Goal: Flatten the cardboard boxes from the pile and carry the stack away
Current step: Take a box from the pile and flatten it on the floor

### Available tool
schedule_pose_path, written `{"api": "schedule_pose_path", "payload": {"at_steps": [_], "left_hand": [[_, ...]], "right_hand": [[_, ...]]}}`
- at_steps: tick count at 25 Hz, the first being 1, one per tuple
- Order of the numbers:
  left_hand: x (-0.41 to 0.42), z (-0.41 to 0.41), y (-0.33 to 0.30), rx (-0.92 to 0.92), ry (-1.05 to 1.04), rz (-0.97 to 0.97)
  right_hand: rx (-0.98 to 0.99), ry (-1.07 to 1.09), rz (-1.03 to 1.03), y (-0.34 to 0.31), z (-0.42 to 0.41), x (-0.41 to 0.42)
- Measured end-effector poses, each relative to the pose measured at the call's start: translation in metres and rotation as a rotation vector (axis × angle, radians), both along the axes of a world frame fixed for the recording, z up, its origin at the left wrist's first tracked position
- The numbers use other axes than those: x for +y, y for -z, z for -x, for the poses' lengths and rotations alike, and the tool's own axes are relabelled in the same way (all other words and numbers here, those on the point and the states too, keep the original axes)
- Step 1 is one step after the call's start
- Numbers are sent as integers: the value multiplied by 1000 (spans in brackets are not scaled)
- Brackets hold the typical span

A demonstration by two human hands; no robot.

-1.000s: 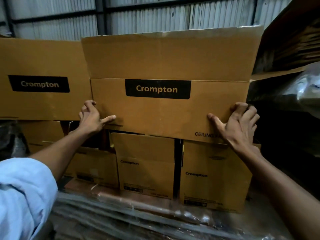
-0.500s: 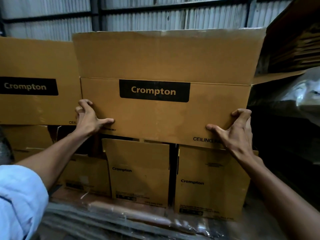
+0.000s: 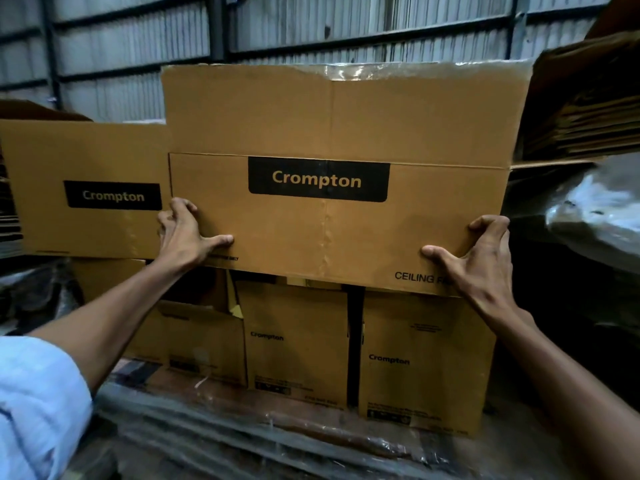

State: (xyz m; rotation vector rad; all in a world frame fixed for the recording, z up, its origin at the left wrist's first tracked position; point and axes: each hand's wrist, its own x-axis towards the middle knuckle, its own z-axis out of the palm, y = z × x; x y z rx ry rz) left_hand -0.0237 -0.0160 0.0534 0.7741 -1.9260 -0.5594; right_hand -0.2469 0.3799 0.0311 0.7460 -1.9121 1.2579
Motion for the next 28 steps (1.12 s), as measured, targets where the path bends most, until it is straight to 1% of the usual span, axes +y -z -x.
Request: {"api": "schedule_pose_path", "payload": {"at_steps": [10, 18, 25, 28], "left_hand": [[66, -97, -24, 12, -42, 12], [115, -185, -22, 20, -90, 10], [168, -306, 7, 14, -187, -35], [194, -368, 20, 8, -227, -52]], "right_hand": [[11, -19, 26, -20, -81, 56], [18, -59, 29, -15, -156, 95], [2, -142, 15, 10, -246, 120], [-12, -212, -14, 16, -284, 130]]}}
